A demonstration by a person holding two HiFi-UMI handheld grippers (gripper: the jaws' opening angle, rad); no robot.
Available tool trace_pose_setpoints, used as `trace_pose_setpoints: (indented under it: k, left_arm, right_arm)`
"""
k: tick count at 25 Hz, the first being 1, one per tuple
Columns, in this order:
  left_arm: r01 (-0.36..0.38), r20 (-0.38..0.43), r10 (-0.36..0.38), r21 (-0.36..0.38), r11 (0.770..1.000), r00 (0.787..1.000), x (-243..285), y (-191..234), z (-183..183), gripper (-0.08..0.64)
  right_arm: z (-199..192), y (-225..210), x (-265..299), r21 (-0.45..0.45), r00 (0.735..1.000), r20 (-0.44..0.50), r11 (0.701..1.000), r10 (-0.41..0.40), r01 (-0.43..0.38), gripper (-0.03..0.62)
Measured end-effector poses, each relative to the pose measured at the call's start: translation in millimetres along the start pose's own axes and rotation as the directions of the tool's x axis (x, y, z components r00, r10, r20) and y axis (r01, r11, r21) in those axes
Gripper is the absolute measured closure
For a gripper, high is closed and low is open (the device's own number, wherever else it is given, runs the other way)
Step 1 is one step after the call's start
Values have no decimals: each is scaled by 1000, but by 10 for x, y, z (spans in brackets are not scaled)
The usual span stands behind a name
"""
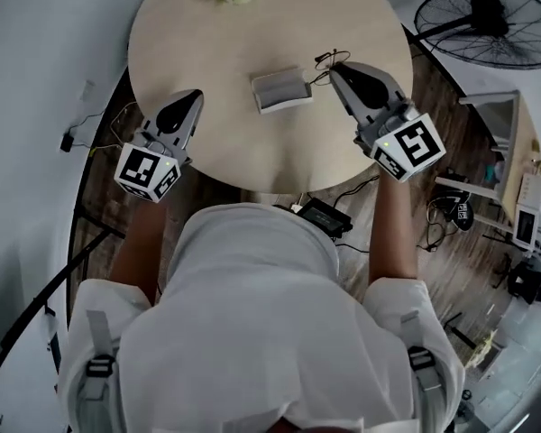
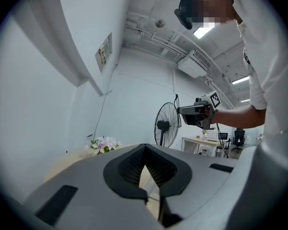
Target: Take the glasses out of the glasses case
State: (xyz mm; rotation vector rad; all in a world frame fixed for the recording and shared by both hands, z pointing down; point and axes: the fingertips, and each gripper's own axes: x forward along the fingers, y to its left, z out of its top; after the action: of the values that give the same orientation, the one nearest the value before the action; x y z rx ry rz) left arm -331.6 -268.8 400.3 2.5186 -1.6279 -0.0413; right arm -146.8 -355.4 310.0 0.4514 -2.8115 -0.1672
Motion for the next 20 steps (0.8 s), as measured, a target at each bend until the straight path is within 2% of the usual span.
trace_pose_setpoints:
  k: [3,5,8,12,16,20]
  left_arm:
    - [28,27,-29,40,999,999,56,-282,271,546]
    - [53,39,-56,75,996,998,82,-515,456,546]
    - [81,50,-87,112,990,995,47,-925,676,546]
    - [105,75,-114,117,988,991,-53,-1479,869,546]
    - [135,89,-146,124,983,985,-283,-2136,909,546]
    - [146,80,-158,134,980,984,-508,-2733,805,546]
  right_arm:
    - [339,-10,-590,83,978,179,992,-104,91,558]
    - [517,25,-1032,136,942,285,980,-178,144,558]
    - [624,179,-1660,172,890,371,962,-265,214,558]
    - [515,460,-2369,197,838,413,933,-357,300,558]
    - [198,881,-3075,253,788,414,889,-456,382,558]
    - [-145,1294,-3626,295,774,385,862,-503,413,558]
